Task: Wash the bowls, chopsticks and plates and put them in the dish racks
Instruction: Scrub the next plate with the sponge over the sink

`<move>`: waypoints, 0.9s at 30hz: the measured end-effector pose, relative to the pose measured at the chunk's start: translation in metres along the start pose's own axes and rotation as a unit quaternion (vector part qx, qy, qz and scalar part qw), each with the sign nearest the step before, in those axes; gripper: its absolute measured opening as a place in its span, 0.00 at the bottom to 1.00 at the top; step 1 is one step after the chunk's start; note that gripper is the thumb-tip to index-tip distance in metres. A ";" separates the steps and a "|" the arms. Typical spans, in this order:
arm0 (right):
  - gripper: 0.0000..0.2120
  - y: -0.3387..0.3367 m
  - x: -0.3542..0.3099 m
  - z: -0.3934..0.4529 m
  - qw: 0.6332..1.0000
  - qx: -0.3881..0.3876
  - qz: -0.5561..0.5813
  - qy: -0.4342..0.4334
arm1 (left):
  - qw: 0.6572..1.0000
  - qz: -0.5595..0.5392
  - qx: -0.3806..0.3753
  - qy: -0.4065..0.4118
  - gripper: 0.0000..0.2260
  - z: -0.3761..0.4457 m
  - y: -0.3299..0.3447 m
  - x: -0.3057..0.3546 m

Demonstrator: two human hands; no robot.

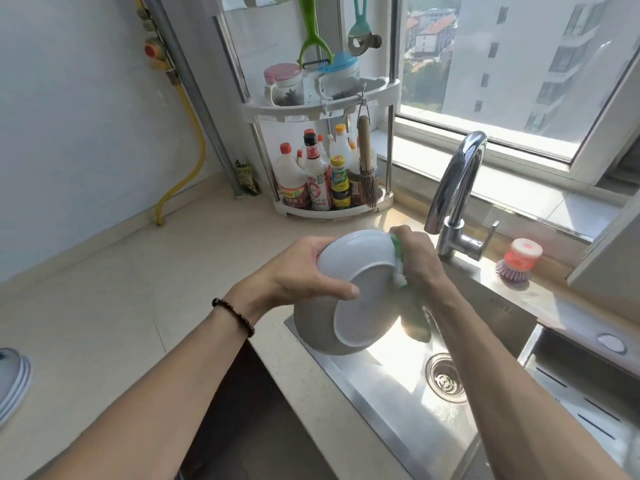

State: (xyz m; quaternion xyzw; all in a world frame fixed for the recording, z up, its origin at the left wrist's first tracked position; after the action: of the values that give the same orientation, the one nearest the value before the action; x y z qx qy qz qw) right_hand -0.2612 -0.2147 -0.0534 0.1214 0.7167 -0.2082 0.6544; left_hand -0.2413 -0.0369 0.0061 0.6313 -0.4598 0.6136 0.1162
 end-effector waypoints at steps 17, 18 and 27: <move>0.19 0.048 -0.001 -0.027 0.995 -0.008 0.054 -0.082 | 0.968 0.199 0.151 0.016 0.22 0.002 0.016 0.002; 0.19 0.044 0.001 -0.022 0.994 -0.006 0.095 -0.045 | 0.968 0.200 0.147 0.027 0.22 0.001 0.017 0.004; 0.19 0.048 0.002 -0.020 0.987 -0.041 0.152 -0.008 | 0.967 0.148 0.207 0.030 0.21 -0.005 0.007 0.001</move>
State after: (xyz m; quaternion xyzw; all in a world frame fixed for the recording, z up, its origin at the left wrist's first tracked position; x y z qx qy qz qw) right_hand -0.2582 -0.1636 -0.0607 0.2001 0.6930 -0.0774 0.6883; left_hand -0.2502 -0.0374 0.0052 0.5475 -0.4074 0.7246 -0.0954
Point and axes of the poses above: each hand's wrist, its own z-axis towards the middle knuckle, its own y-axis out of the palm, x = y × z, the point moved 5 cm from there along z, towards the middle knuckle, and after that the axes turned 2 degrees about z, right-handed, at the moved point
